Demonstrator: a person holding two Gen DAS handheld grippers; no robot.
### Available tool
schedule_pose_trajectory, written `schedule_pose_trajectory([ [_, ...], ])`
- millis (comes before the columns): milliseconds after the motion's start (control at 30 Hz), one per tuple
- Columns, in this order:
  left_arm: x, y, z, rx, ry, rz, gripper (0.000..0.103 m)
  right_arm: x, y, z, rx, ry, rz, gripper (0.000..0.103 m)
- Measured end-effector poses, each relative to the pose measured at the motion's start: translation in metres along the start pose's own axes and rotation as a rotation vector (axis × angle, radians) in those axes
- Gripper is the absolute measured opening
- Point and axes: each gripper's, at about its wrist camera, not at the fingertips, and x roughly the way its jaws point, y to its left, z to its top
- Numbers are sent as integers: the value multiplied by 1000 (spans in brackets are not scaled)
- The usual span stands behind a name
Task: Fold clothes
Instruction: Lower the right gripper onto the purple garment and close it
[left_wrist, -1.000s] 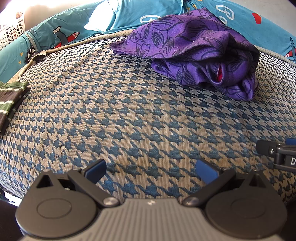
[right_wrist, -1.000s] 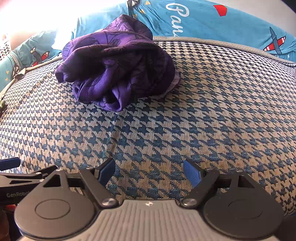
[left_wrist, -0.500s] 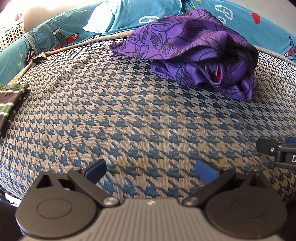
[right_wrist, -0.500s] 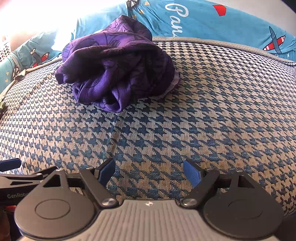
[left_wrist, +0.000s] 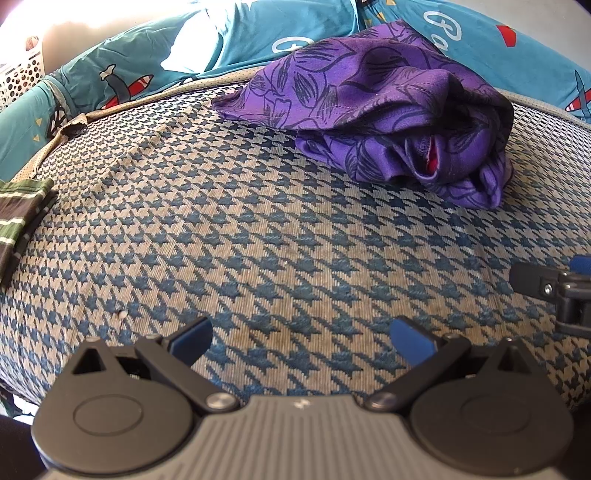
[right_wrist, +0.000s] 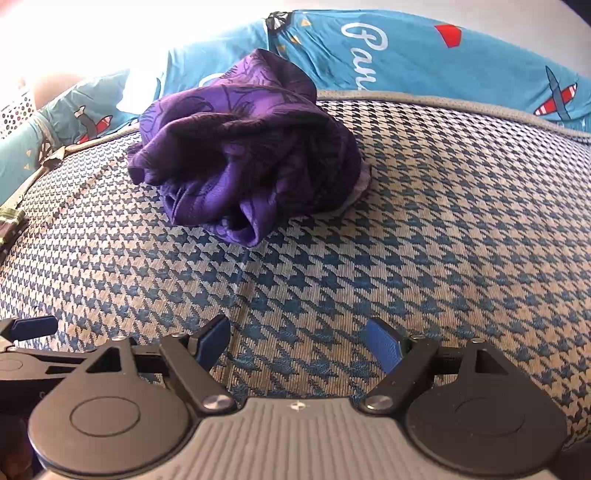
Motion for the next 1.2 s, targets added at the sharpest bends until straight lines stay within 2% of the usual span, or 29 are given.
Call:
schedule_pose_trajectory([
  [133,3,7,11,-30,8,-44,103,-9,5,9,-49,-78,35,80],
  [267,8,16,24,-56,18,-83,103,-12,8,27,-104,-113,62,80],
  [433,16,23,44,-38,24,-38,103,-13,12,53,-173,-166,99,80],
  [567,19,36,69,-38,-14,-19,103,-12,20,70,-220,-206,127,80],
  [667,28,53,90,-68,-22,31,103,-11,27,78,-252,-247,168,81],
  [800,41,80,107,-145,-24,84,103,-2,45,83,-328,-253,210,81],
  [1033,58,100,125,-190,-19,106,103,30,86,87,-513,-257,159,81],
  [1200,70,100,136,-201,-9,112,103,56,94,91,-534,-245,98,81],
])
